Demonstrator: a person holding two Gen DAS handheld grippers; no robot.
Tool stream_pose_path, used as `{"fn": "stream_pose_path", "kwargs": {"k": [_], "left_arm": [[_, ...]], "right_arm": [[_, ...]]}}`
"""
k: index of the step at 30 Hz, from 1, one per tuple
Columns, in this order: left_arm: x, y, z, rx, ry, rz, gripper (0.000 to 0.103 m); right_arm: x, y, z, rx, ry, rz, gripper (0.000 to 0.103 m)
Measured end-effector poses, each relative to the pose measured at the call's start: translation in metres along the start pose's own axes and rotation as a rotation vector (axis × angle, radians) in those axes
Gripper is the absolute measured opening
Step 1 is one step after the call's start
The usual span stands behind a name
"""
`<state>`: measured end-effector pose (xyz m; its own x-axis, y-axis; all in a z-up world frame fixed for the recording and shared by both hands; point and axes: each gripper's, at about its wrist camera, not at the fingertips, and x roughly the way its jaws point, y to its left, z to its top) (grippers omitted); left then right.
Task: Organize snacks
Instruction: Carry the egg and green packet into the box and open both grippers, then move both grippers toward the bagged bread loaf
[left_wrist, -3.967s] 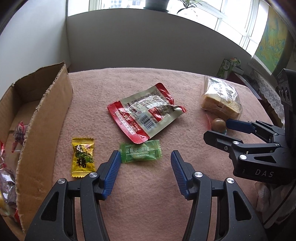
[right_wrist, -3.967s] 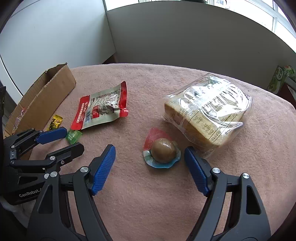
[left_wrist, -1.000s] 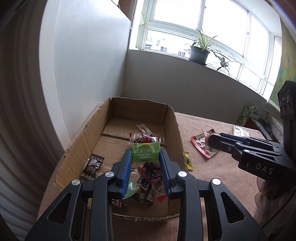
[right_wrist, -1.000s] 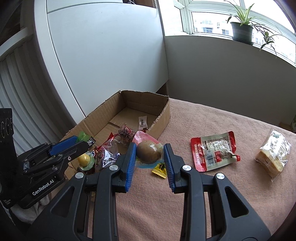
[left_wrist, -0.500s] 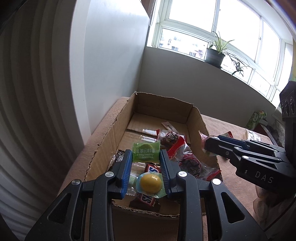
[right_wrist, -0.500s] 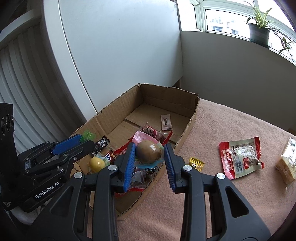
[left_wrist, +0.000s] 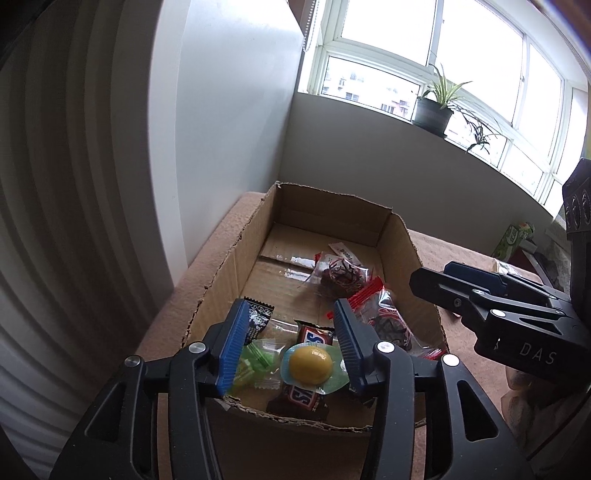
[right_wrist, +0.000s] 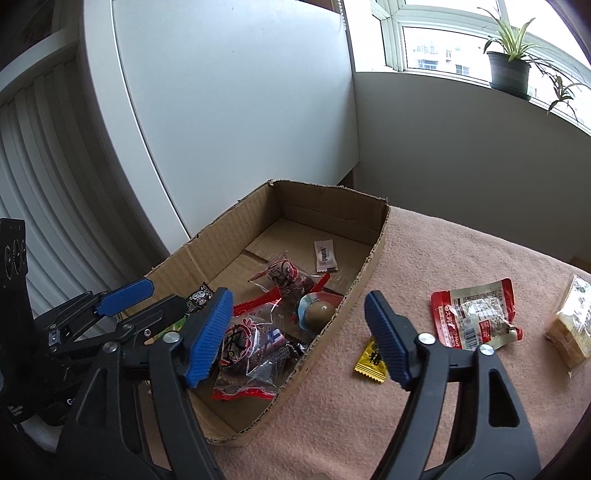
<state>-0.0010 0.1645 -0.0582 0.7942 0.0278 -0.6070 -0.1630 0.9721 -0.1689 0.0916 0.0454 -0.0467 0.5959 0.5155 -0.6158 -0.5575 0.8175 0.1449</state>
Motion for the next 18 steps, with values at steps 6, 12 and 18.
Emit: {"fn": "stream_pose_path", "kwargs": {"k": [6,12,18], "left_arm": [[-0.002,-0.004,0.000,0.003,-0.005,-0.001,0.059],[-0.002,-0.013,0.000,0.005,-0.007,-0.003,0.071],[-0.004,-0.029,0.001,0.018,-0.019,-0.022,0.073]], "right_arm": [[-0.008,-0.013,-0.001,0.010,-0.010,-0.031,0.087],[-0.016,-0.035,-0.005,0.044,-0.011,-0.060,0.088],[-0.031,-0.062,-0.011,0.085,-0.024,-0.099,0.088]]}}
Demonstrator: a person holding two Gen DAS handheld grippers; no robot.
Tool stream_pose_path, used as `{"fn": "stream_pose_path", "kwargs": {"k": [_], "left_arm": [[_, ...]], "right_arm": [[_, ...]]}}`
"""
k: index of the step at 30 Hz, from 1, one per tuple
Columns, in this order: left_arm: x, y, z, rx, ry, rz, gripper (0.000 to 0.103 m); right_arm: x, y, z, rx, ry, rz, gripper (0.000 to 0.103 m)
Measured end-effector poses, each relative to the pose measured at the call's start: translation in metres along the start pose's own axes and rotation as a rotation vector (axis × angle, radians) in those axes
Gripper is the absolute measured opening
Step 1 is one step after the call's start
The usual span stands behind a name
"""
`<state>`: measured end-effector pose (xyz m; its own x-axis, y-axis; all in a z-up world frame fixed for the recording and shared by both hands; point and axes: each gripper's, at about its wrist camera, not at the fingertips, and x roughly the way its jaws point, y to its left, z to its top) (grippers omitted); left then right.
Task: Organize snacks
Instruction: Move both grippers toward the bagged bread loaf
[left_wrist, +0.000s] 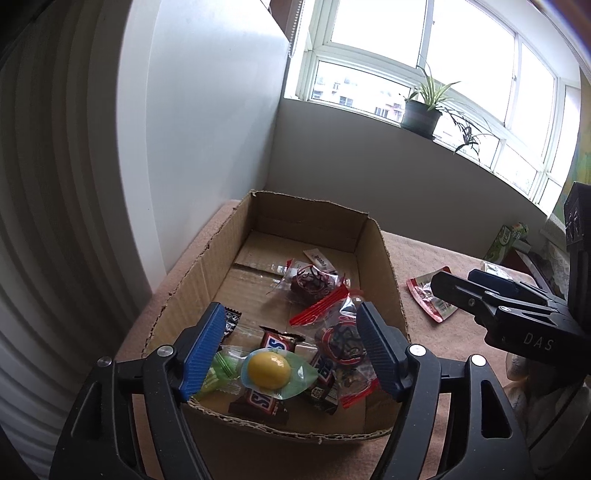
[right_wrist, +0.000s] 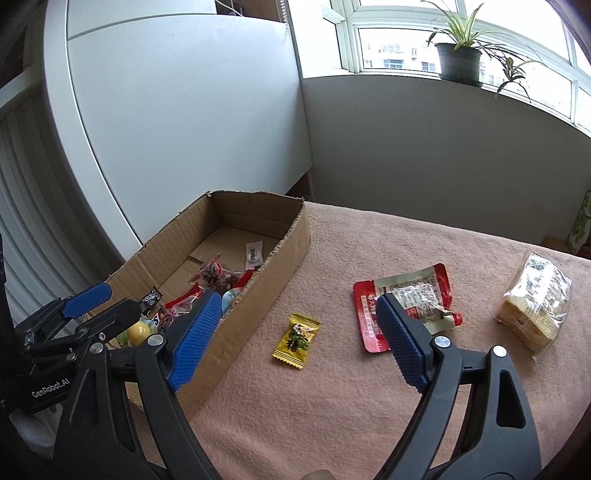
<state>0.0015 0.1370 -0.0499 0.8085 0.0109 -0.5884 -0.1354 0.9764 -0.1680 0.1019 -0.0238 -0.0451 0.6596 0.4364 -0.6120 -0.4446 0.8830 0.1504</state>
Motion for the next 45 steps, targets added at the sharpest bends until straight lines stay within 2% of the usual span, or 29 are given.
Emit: {"fn": "stream_pose_path", "kwargs": {"k": [9,17,23,27,31,39,45], "left_arm": [[0.003,-0.044,-0.002,0.059,0.002,-0.043,0.073],[0.013,-0.091,-0.003,0.108,0.019,-0.106,0.073],[0.027,-0.137,0.003,0.145,0.040,-0.192,0.073],[0.043,-0.169,0.007,0.147,0.083,-0.278,0.073],[0.061,-0.201,0.008,0.173,0.119,-0.320,0.073],[0.101,-0.240,0.010,0.200,0.197,-0.354,0.073],[0.130,-0.250,0.017,0.153,0.256,-0.386,0.073]], "right_arm": [[-0.023,-0.061,-0.008,0.101,-0.030,-0.051,0.088],[-0.050,-0.130,-0.017,0.233,-0.067,-0.093,0.088],[-0.070,-0.194,-0.030,0.377,-0.085,-0.089,0.088],[-0.076,-0.239,-0.043,0.508,-0.088,-0.065,0.088],[-0.078,-0.274,-0.050,0.602,-0.085,-0.062,0.088],[-0.070,-0.294,-0.046,0.596,-0.056,-0.079,0.088],[-0.055,-0.298,-0.044,0.591,-0.013,-0.072,0.088]]}}
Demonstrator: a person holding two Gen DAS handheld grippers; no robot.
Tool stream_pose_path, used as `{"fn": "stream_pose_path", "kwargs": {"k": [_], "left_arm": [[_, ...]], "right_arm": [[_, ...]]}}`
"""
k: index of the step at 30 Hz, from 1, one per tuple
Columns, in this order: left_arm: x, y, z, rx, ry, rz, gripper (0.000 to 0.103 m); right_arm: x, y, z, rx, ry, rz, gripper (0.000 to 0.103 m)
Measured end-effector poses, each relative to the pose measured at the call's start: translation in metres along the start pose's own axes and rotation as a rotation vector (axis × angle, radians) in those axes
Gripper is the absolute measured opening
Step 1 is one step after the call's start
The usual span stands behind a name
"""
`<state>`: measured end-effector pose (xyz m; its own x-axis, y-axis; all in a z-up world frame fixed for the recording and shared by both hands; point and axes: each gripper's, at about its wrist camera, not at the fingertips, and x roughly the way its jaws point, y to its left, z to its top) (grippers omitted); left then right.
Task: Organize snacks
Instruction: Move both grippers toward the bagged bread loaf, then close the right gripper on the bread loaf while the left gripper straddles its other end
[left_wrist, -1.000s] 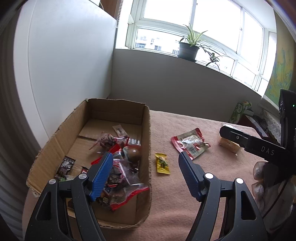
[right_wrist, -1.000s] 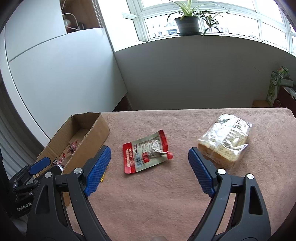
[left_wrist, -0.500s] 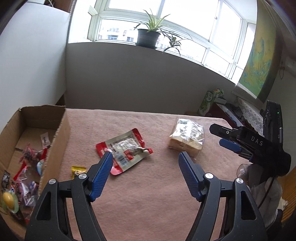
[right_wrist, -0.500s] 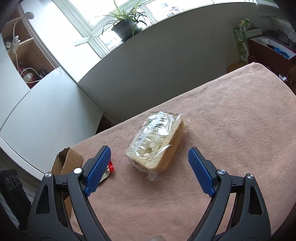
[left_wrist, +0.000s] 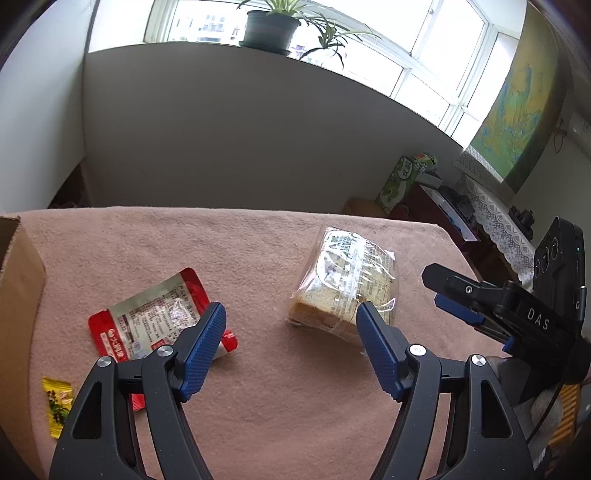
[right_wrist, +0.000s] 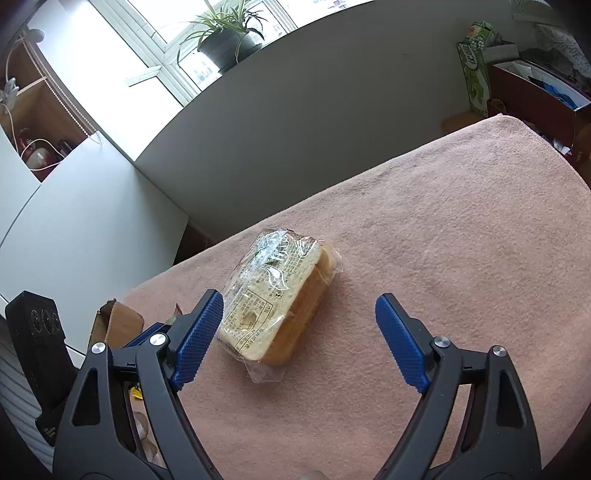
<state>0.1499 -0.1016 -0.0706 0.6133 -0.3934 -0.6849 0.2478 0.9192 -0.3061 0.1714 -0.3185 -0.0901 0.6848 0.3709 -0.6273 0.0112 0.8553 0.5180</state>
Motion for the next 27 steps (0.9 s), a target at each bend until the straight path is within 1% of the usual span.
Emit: {"fn": "stream_pose_path", "kwargs": {"k": [1,3,5,7,9,10,11,13,14,16,19,21,27], "left_arm": [[0.004,0.001,0.002,-0.011,0.007,-0.007,0.073],[0.011,0.002,0.005,-0.037,0.019,-0.026,0.073],[0.016,0.005,0.007,-0.063,0.031,-0.051,0.073],[0.019,0.007,0.007,-0.083,0.040,-0.074,0.073],[0.023,0.009,0.009,-0.105,0.050,-0.101,0.073],[0.025,0.010,0.010,-0.116,0.055,-0.110,0.073],[0.028,0.010,0.011,-0.125,0.059,-0.123,0.071],[0.031,0.010,0.010,-0.135,0.069,-0.146,0.067],[0.033,0.008,0.010,-0.132,0.076,-0.149,0.065],[0.034,0.006,0.008,-0.108,0.089,-0.151,0.054],[0.034,0.002,0.007,-0.081,0.090,-0.147,0.052],[0.033,0.001,0.006,-0.074,0.097,-0.158,0.052],[0.030,-0.005,-0.002,-0.025,0.113,-0.159,0.052]], "right_arm": [[0.002,0.001,0.001,-0.001,0.005,0.003,0.088],[0.008,0.004,0.001,-0.006,0.016,0.009,0.084],[0.014,0.006,0.002,-0.004,0.037,0.021,0.072],[0.021,0.004,0.001,0.011,0.059,0.038,0.065],[0.026,0.000,0.001,0.032,0.076,0.061,0.062],[0.028,-0.001,0.000,0.040,0.083,0.072,0.058],[0.030,-0.003,0.000,0.042,0.091,0.078,0.053],[0.032,-0.003,-0.001,0.040,0.101,0.084,0.050],[0.033,-0.004,-0.002,0.041,0.103,0.088,0.049],[0.034,-0.004,-0.003,0.043,0.110,0.101,0.046],[0.036,-0.003,-0.004,0.039,0.111,0.097,0.045],[0.035,-0.001,-0.004,0.033,0.112,0.098,0.044],[0.026,0.005,-0.009,-0.012,0.106,0.071,0.044]]}}
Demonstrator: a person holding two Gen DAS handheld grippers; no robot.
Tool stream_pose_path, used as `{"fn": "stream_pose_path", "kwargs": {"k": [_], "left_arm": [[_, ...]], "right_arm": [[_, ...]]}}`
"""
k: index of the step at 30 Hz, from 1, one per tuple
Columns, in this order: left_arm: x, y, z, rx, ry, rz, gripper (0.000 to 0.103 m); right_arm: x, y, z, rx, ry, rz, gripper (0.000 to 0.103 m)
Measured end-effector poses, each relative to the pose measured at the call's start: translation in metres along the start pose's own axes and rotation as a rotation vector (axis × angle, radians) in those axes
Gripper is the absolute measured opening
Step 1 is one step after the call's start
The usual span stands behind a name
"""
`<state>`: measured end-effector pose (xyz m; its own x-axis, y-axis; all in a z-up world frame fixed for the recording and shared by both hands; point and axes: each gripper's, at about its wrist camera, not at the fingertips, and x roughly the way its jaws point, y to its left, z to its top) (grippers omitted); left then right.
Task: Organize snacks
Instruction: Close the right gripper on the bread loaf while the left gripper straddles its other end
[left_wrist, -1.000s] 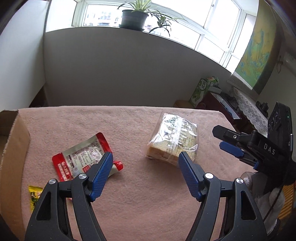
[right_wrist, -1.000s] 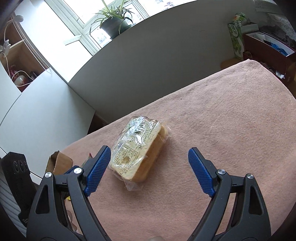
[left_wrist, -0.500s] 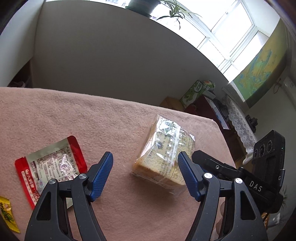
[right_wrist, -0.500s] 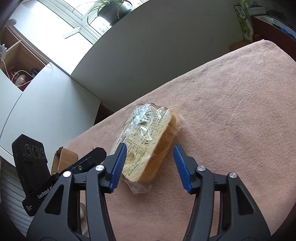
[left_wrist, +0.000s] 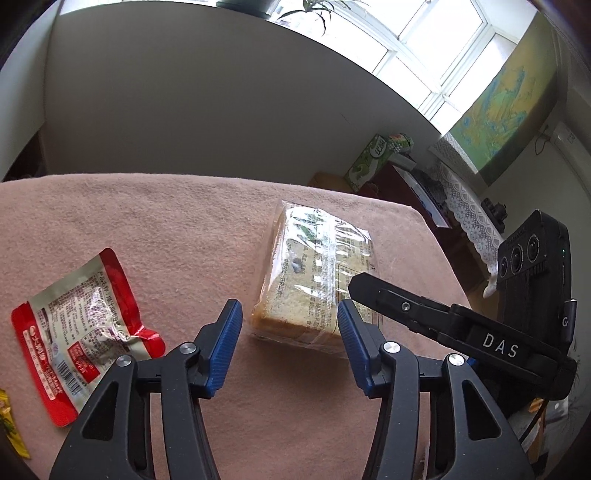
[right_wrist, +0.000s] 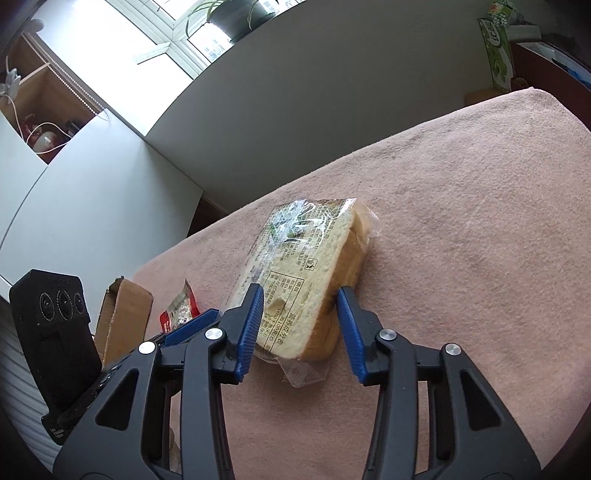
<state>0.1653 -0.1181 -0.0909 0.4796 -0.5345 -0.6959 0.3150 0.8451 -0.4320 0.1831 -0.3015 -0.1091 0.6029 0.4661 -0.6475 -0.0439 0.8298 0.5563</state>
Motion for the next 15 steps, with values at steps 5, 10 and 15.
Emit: {"fn": "stream_pose_path", "kwargs": {"k": [5,10,15], "left_arm": [[-0.009,-0.005,-0.012,0.037,0.013,-0.002,0.052],[-0.022,-0.014,-0.030,0.084,0.025,0.001,0.052],[-0.041,-0.021,-0.053,0.130,0.031,0.009,0.052]], "right_arm": [[-0.005,0.001,-0.008,-0.015,0.015,0.004,0.044],[-0.012,0.011,-0.023,-0.057,0.034,-0.002,0.044],[-0.019,0.026,-0.047,-0.101,0.058,0.008,0.044]]}}
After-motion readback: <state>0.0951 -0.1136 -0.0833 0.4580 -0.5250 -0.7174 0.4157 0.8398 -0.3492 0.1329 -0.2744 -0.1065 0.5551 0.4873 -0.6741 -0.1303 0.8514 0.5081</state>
